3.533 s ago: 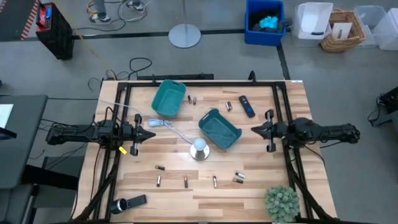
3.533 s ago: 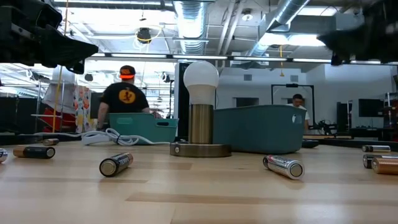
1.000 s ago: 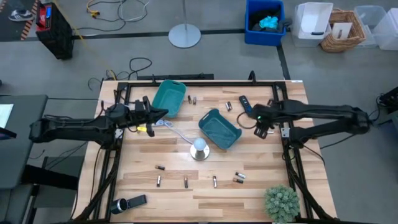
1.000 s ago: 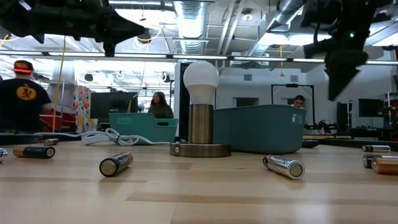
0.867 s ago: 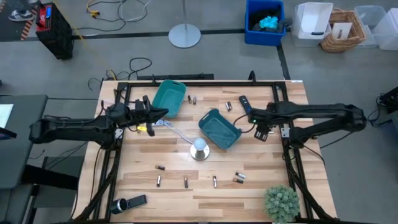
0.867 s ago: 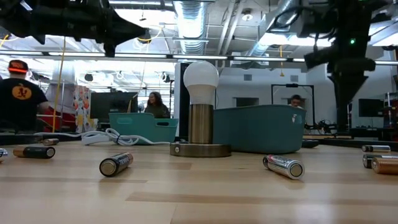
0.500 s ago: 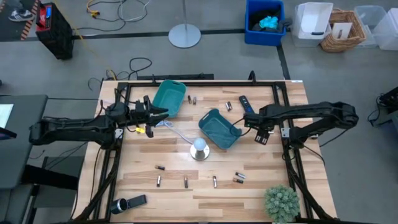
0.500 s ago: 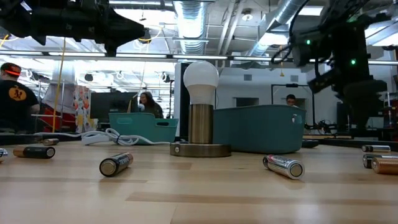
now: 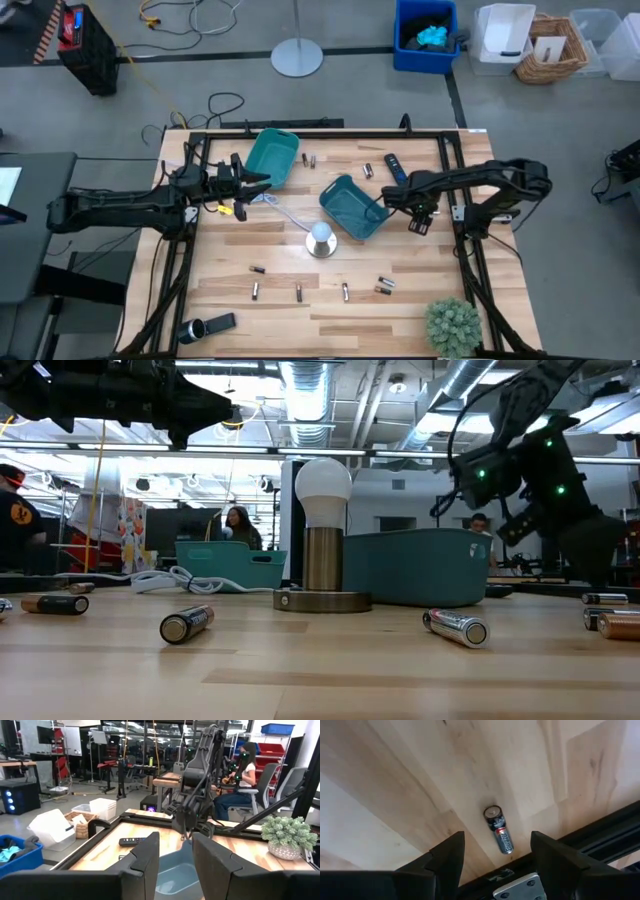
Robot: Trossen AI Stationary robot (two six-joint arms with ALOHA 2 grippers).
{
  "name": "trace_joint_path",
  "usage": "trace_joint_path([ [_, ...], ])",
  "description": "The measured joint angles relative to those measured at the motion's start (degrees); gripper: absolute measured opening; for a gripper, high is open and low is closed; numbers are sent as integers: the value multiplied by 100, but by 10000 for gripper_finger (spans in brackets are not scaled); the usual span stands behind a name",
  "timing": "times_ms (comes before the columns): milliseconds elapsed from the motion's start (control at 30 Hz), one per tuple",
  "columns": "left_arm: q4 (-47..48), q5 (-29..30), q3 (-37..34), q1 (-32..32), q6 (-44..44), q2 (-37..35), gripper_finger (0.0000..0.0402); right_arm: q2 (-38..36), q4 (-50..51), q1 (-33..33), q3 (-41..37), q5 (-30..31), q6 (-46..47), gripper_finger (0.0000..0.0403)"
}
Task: Sort batteries
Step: Put the silver battery into the green bin
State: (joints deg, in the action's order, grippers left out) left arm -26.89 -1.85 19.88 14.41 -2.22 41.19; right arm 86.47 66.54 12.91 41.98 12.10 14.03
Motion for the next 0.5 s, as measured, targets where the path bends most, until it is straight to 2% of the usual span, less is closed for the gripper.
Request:
trace_joint_path([
  [500,7,0,0,0,-13,0,112,869,-16,224,2,-28,-38,247],
])
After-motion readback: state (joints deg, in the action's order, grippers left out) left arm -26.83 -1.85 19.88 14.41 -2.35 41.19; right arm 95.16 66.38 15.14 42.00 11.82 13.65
